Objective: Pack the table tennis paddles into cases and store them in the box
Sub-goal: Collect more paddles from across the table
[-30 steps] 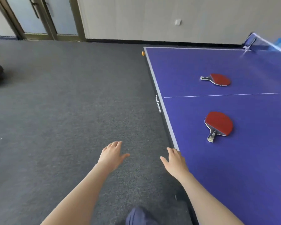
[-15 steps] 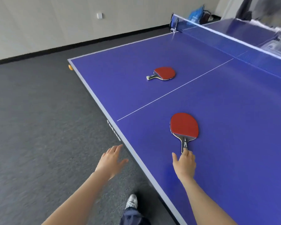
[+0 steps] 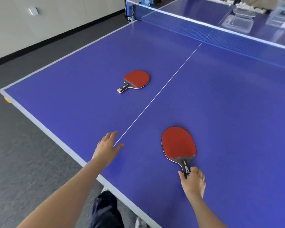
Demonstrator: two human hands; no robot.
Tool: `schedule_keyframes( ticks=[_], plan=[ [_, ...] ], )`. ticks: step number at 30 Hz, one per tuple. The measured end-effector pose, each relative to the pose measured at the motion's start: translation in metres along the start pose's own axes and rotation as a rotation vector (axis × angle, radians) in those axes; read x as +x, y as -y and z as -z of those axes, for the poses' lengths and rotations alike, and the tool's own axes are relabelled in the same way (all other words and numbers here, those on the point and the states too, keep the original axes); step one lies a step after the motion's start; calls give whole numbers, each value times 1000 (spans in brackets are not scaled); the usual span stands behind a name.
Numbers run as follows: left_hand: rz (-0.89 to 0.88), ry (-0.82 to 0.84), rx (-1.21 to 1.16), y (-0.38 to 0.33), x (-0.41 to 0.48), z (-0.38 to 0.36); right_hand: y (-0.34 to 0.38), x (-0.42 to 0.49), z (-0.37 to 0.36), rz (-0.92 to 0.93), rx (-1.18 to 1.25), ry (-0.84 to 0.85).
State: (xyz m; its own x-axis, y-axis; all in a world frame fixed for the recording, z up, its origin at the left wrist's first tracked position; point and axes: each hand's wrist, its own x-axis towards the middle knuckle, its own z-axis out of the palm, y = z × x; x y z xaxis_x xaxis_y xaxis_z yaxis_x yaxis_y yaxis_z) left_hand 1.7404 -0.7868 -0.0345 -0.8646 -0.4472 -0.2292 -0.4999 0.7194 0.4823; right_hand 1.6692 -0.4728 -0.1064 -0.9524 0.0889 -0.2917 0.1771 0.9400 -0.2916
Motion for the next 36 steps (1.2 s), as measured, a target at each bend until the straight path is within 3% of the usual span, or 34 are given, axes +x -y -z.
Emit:
schedule_keyframes(
  ticks=[8, 19, 25, 31, 36],
  plan=[
    [-27, -1, -78, 31, 163, 35, 52, -6, -2, -208, 62, -13],
    [10, 74, 75, 32, 346, 47, 162, 36, 6, -516, 284, -262],
    [-64, 81, 71, 17, 390, 28, 177, 53, 7, -575, 270, -375],
    [8, 205, -22, 2, 406, 24, 176, 47, 8, -624, 280, -422],
    [42, 277, -253, -28, 370, 36, 174, 33, 11, -647, 316, -459]
  ],
)
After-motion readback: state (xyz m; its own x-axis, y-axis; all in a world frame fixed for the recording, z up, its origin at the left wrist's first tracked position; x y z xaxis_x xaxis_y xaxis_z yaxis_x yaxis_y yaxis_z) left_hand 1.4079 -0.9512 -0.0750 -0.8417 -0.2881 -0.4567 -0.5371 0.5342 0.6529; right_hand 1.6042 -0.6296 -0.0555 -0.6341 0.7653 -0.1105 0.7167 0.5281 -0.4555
